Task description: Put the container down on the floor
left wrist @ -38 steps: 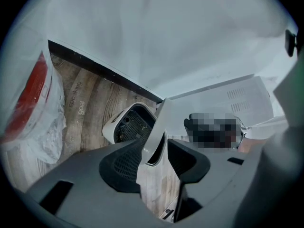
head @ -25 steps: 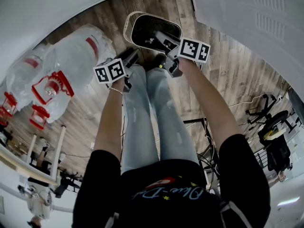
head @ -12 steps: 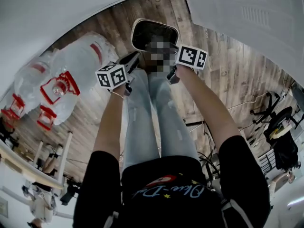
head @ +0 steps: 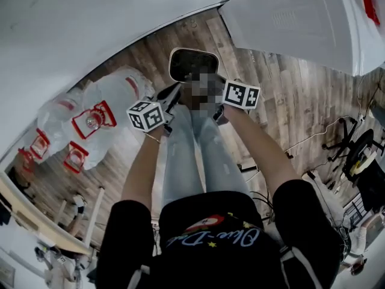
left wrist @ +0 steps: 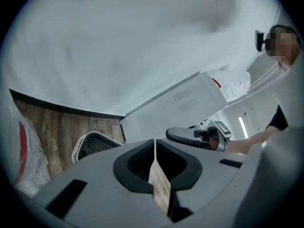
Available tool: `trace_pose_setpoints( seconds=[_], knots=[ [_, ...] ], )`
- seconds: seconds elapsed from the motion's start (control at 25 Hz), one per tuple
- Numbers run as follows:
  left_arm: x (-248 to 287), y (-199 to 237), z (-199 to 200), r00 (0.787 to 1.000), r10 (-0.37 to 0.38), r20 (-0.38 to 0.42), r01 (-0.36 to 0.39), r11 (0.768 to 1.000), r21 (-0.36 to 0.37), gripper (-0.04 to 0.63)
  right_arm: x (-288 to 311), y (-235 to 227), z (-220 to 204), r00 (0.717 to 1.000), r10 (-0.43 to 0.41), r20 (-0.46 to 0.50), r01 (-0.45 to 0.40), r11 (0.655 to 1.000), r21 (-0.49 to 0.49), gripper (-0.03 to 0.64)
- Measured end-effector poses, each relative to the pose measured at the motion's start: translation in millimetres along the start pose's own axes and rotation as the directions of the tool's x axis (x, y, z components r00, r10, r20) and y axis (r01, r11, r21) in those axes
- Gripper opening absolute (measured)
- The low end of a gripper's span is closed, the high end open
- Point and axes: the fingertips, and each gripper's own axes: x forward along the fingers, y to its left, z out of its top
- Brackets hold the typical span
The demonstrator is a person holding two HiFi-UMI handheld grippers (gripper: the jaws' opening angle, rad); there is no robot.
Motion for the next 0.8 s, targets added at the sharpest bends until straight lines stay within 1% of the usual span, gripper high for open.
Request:
trace_pose_setpoints(
  seconds=[0.08, 0.2, 0.28, 0.4, 0.48, 0.56, 0.64, 0.8],
  knots=[
    [-10, -16, 11, 1.0, 0.011, 0.008, -0.012, 0.999, 0.046, 0.014, -13, 16, 4, 1.0, -0.002, 0.02, 0.002, 1.0, -0.029, 0.0],
    [-24, -42, 29, 0.999, 0.03, 0.021, -0.032, 0.992, 0.119, 0.014, -33, 43, 9, 0.999, 0.013, 0.05, -0.012, 0.999, -0.033, 0.0],
    [-32, -63, 41, 0.998, 0.037, 0.044, -0.043, 0.989, 0.142, 0.014, -48, 60, 13, 0.997, 0.021, 0.072, -0.018, 0.999, -0.036, 0.0],
    [-45, -98, 55, 0.998, 0.026, 0.06, -0.036, 0.982, 0.183, 0.014, -71, 83, 18, 0.994, 0.029, 0.101, -0.021, 0.996, -0.083, 0.0],
    [-54, -123, 64, 0.998, -0.002, 0.062, -0.012, 0.974, 0.225, 0.014, -86, 101, 27, 0.99, 0.041, 0.138, -0.025, 0.993, -0.119, 0.0],
    [-64, -143, 73, 0.996, -0.018, 0.082, -0.003, 0.968, 0.25, 0.014, -100, 118, 35, 0.983, 0.052, 0.173, -0.026, 0.989, -0.148, 0.0],
    [-75, -160, 81, 0.995, -0.017, 0.102, -0.013, 0.96, 0.281, 0.014, -114, 135, 41, 0.978, 0.063, 0.199, -0.026, 0.983, -0.183, 0.0],
    [-93, -194, 97, 0.992, -0.012, 0.125, -0.034, 0.931, 0.364, 0.014, -140, 171, 57, 0.964, 0.096, 0.249, -0.029, 0.965, -0.259, 0.0]
  ],
)
